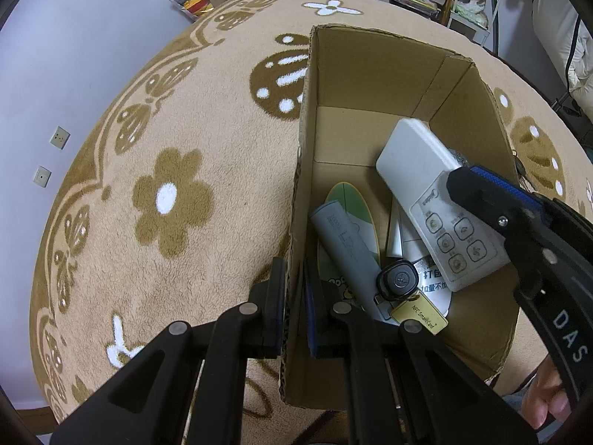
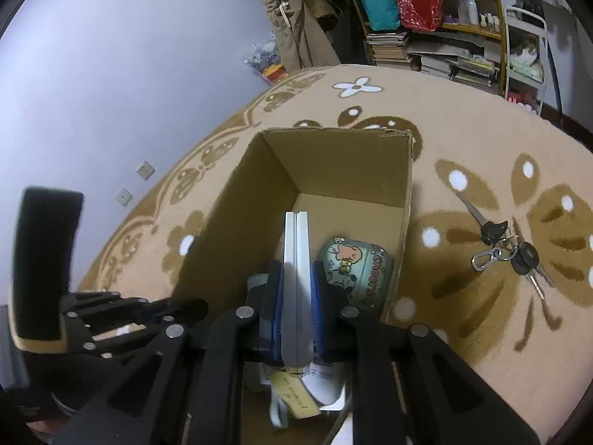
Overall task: Organize rigid objects
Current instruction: 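Lift the wall remote and carry it over the box, then lower the wall remote into the box and open the right gripper, then move the right gripper back over the key ring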
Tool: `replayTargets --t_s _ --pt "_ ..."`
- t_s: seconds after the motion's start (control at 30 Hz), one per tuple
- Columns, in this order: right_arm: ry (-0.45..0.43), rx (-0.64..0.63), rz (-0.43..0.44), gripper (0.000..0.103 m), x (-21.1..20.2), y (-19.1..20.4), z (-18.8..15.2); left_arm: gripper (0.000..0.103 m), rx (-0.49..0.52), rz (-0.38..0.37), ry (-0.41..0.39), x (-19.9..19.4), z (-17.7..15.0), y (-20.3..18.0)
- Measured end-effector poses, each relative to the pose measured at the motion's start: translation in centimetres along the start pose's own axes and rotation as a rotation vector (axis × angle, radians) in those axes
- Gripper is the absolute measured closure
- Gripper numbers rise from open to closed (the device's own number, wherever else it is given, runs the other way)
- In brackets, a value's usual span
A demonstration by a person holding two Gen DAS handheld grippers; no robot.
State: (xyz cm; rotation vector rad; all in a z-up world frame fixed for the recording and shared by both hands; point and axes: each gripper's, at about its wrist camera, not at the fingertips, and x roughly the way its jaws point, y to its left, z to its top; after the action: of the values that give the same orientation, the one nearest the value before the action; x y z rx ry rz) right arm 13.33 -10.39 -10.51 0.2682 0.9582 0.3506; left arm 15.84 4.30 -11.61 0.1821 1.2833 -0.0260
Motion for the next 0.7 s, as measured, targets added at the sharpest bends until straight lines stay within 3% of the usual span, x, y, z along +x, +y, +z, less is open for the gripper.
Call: replayTargets --t_s 0.17,0.27,0.5,0.7 --pt "-0.027 0.012 0.037 0.087 -0.6 -0.2 0.5 0.094 -0.001 0.001 0.000 0.0 0.0 0.0" --pt "-0.080 0.017 -0.001 0.085 -1.7 -0.2 1.1 0.094 -0.003 -0.004 0.002 0.1 0.1 0.0" --pt "-0.234 0.087 -0.106 0.035 -5.1 -2.5 2.2 0.094 0.004 0.000 0.002 0.2 0.1 -0.1" --pt "-0.266 0.107 -0.179 0.014 -6.4 -4.9 3.3 0.094 0.003 0.002 0.003 0.2 0.2 -0.2"
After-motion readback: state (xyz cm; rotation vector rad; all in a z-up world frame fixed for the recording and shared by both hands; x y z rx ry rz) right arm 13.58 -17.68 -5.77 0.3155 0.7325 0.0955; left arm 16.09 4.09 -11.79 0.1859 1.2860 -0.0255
